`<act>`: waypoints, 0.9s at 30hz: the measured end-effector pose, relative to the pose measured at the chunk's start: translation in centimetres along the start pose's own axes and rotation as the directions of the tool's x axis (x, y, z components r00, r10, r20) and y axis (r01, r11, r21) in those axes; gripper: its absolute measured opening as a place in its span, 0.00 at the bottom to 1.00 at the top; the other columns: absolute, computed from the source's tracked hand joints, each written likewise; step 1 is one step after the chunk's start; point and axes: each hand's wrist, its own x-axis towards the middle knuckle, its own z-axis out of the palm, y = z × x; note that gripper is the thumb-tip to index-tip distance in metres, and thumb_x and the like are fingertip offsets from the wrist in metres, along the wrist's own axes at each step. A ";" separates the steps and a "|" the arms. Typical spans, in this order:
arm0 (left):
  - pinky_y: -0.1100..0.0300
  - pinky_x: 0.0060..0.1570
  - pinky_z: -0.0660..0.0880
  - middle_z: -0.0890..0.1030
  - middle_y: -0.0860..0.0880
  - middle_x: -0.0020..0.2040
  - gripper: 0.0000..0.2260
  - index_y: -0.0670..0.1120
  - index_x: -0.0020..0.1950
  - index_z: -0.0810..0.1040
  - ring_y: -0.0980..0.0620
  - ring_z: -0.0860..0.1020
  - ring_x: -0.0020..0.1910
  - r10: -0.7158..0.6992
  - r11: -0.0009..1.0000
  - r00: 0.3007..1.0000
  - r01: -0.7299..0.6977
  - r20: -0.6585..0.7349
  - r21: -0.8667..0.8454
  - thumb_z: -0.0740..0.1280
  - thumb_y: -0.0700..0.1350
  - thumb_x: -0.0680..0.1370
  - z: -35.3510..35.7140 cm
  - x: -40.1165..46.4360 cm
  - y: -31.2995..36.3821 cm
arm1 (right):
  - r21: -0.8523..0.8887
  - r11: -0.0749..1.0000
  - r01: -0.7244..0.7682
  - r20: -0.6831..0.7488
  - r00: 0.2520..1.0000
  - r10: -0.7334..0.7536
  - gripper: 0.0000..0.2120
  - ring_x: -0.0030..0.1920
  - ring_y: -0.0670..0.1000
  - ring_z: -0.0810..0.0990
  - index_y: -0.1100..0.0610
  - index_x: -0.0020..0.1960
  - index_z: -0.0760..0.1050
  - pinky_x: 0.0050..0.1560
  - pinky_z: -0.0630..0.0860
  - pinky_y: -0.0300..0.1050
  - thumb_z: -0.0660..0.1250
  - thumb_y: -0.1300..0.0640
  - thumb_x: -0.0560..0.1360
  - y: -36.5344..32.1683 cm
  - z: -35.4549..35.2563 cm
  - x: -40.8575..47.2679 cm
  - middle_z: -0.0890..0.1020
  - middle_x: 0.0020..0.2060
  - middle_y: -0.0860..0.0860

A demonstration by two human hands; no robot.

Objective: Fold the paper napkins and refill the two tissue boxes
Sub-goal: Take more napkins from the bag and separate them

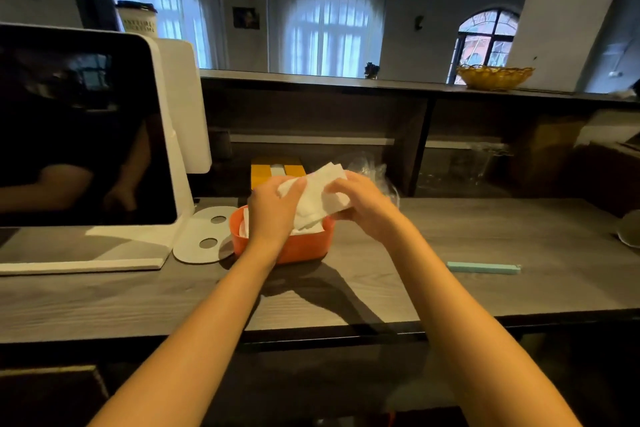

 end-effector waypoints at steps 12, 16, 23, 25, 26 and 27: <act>0.54 0.37 0.75 0.79 0.40 0.37 0.13 0.37 0.41 0.82 0.45 0.78 0.37 -0.292 0.886 0.937 0.190 0.191 0.424 0.73 0.47 0.77 -6.4 4.4 -5.2 | -0.268 0.945 -0.186 0.002 0.981 0.193 0.19 0.52 0.55 0.78 0.62 0.66 0.72 0.38 0.79 0.43 0.70 0.62 0.77 0.7 8.5 8.0 0.78 0.55 0.56; 0.52 0.47 0.79 0.82 0.46 0.46 0.09 0.43 0.47 0.83 0.47 0.81 0.45 -0.303 0.763 0.922 0.084 0.240 0.641 0.74 0.49 0.76 -6.7 4.5 -5.7 | -0.445 0.876 -0.186 -0.017 0.980 0.199 0.16 0.49 0.55 0.79 0.61 0.63 0.74 0.48 0.82 0.47 0.71 0.60 0.77 1.6 9.8 8.5 0.80 0.54 0.57; 0.60 0.47 0.79 0.81 0.45 0.59 0.10 0.47 0.63 0.79 0.50 0.80 0.51 -0.199 0.959 0.942 0.131 0.269 0.250 0.62 0.46 0.84 -6.4 4.3 -4.6 | -0.628 0.773 -0.091 0.003 0.993 0.118 0.22 0.51 0.55 0.78 0.59 0.69 0.73 0.40 0.77 0.41 0.71 0.59 0.77 2.9 10.6 8.0 0.79 0.53 0.56; 0.55 0.51 0.80 0.79 0.42 0.62 0.14 0.45 0.66 0.75 0.47 0.80 0.52 -0.392 0.920 0.837 0.361 0.381 0.154 0.56 0.50 0.86 -6.2 4.6 -4.1 | -0.660 0.751 -0.032 -0.018 0.999 0.027 0.17 0.54 0.56 0.80 0.60 0.65 0.76 0.47 0.79 0.44 0.70 0.58 0.78 2.8 10.2 8.2 0.81 0.55 0.58; 0.50 0.58 0.79 0.78 0.40 0.64 0.18 0.44 0.69 0.73 0.45 0.80 0.56 -0.448 0.893 0.791 0.410 0.417 0.183 0.54 0.52 0.86 -6.0 4.9 -4.1 | -0.638 0.770 -0.010 -0.059 0.998 -0.036 0.13 0.52 0.55 0.81 0.61 0.62 0.78 0.49 0.80 0.45 0.69 0.59 0.78 2.6 9.9 8.3 0.82 0.55 0.58; 0.46 0.64 0.76 0.77 0.40 0.67 0.21 0.44 0.72 0.70 0.43 0.79 0.60 -0.485 0.874 0.757 0.433 0.437 0.220 0.52 0.55 0.86 -5.9 5.1 -4.2 | -0.588 0.809 0.014 -0.109 0.989 -0.097 0.12 0.49 0.53 0.81 0.61 0.61 0.79 0.47 0.80 0.45 0.68 0.59 0.79 2.2 9.6 8.3 0.82 0.54 0.58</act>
